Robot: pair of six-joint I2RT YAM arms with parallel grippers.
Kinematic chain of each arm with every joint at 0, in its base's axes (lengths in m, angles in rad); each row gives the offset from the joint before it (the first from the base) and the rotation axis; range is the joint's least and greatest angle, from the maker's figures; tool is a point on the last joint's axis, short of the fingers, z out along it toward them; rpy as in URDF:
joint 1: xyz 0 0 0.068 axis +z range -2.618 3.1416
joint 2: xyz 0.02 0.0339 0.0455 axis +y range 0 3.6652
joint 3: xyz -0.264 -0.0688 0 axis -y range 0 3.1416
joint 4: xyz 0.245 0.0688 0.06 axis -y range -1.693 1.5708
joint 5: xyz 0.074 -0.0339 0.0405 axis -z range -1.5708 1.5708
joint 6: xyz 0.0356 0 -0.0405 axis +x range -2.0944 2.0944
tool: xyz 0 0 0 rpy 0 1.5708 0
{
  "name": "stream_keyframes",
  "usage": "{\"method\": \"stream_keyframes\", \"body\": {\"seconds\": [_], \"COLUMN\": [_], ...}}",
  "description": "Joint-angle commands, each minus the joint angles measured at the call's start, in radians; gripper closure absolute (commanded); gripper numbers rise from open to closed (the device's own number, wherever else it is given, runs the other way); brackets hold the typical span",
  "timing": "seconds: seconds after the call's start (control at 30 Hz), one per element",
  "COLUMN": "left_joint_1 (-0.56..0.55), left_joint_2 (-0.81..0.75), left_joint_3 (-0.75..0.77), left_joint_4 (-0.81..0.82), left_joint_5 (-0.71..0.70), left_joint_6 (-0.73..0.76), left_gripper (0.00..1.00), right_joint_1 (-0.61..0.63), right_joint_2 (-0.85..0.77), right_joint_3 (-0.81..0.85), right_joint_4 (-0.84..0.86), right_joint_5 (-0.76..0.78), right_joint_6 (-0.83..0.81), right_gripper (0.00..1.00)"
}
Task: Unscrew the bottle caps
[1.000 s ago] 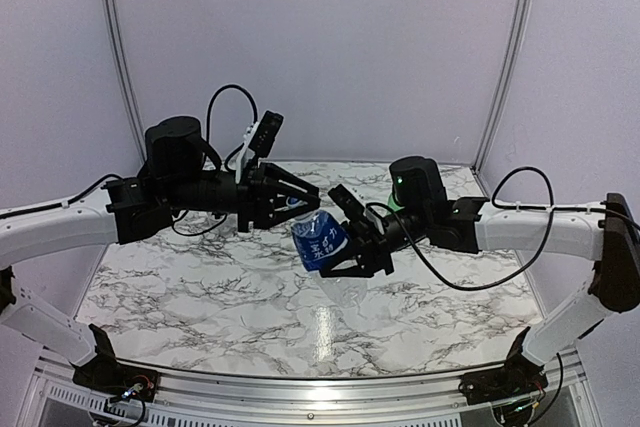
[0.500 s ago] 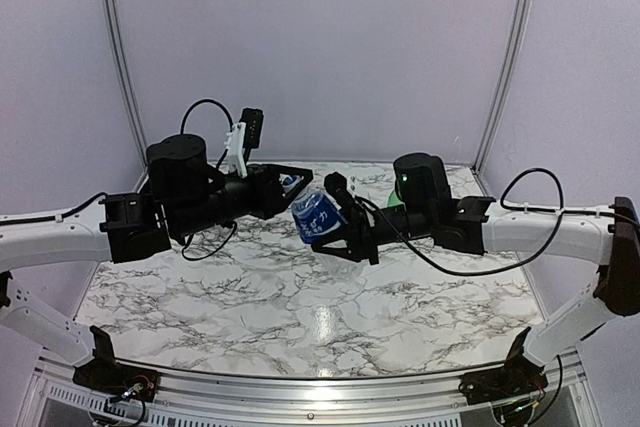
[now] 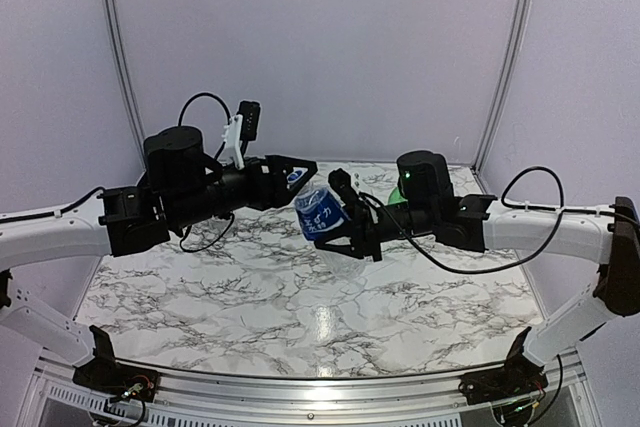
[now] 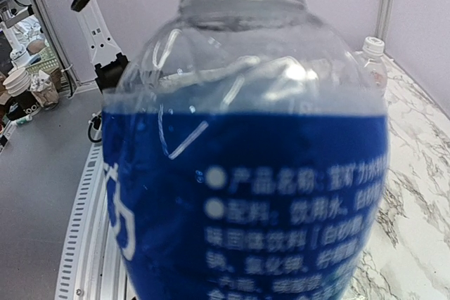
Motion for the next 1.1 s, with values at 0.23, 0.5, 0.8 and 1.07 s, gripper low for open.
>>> {"method": "stream_keyframes", "body": {"seconds": [0.23,0.5,0.8,1.07], "left_joint_1": [0.091,0.114,0.115,0.115], "left_joint_2": [-0.114,-0.089,0.032,0.028], "left_joint_3": [-0.014,0.008,0.085,0.072], "left_joint_4": [0.006,0.006,0.006,0.008], "left_joint_5": [0.413,0.693,0.855,0.827], "left_joint_6": [0.211,0.345,0.366,0.355], "left_gripper": [0.16,0.16,0.3,0.45], "right_joint_1": [-0.008,-0.006,-0.004,-0.003], "right_joint_2": [0.006,0.05,0.055,0.056], "right_joint_3": [0.013,0.041,0.047,0.045], "right_joint_4": [0.038,0.025,0.014,0.013], "right_joint_5": [-0.305,-0.513,-0.565,-0.561], "right_joint_6": [-0.004,0.002,-0.001,-0.003], "right_gripper": [0.7,0.68,0.68,0.68]}}
